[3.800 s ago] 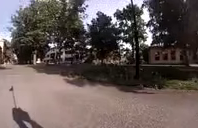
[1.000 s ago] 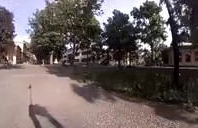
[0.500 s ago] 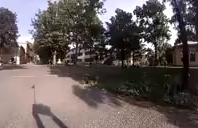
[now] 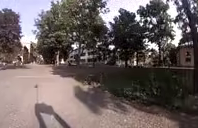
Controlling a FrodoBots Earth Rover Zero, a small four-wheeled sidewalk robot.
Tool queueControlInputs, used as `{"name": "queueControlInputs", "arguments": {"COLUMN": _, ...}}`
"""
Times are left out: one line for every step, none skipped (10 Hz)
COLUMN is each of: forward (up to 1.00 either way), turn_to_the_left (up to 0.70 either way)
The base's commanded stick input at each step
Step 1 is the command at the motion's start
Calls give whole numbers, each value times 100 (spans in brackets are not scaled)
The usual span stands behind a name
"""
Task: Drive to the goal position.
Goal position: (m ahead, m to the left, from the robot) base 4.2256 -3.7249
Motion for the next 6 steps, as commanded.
{"name": "queueControlInputs", "arguments": {"forward": 44, "turn_to_the_left": 27}}
{"name": "queueControlInputs", "arguments": {"forward": 44, "turn_to_the_left": 27}}
{"name": "queueControlInputs", "arguments": {"forward": 44, "turn_to_the_left": 27}}
{"name": "queueControlInputs", "arguments": {"forward": 44, "turn_to_the_left": 27}}
{"name": "queueControlInputs", "arguments": {"forward": 44, "turn_to_the_left": 27}}
{"name": "queueControlInputs", "arguments": {"forward": 44, "turn_to_the_left": 27}}
